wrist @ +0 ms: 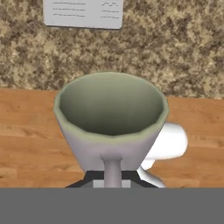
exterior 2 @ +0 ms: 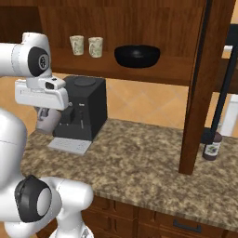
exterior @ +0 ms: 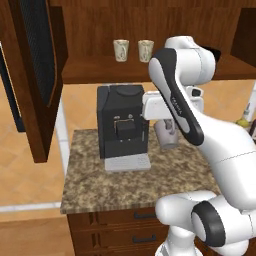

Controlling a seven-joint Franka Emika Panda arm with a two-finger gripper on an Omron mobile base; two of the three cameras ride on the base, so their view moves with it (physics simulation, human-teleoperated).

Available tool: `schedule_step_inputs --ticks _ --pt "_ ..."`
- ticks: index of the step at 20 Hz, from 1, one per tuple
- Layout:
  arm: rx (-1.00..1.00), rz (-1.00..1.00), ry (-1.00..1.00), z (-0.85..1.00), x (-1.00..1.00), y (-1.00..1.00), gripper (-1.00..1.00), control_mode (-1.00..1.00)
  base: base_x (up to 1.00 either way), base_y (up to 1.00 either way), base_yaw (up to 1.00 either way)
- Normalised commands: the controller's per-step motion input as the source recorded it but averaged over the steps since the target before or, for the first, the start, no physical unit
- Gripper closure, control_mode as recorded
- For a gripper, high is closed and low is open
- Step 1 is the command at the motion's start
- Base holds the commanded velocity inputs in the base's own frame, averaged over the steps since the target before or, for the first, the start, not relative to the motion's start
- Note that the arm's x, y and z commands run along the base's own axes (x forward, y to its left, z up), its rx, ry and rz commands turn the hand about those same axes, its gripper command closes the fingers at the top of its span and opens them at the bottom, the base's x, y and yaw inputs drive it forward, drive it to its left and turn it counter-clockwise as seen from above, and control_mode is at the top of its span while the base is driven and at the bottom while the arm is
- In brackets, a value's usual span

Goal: Gather all objects into one cabinet and sort the glasses and bowls to opposite sides.

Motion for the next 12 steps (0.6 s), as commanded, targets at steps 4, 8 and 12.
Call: schedule_step_inputs --ticks 4,8,12 --pt "0.00 0.00 0.00 0.00 0.00 0.00 1.00 1.00 1.00 -0.13 0.02" --pt "0.00 0.00 0.00 0.00 0.00 0.00 1.00 1.00 1.00 0.00 0.01" --pt "0.00 0.00 0.00 0.00 0.22 0.00 1.00 -1.00 0.75 0.00 0.00"
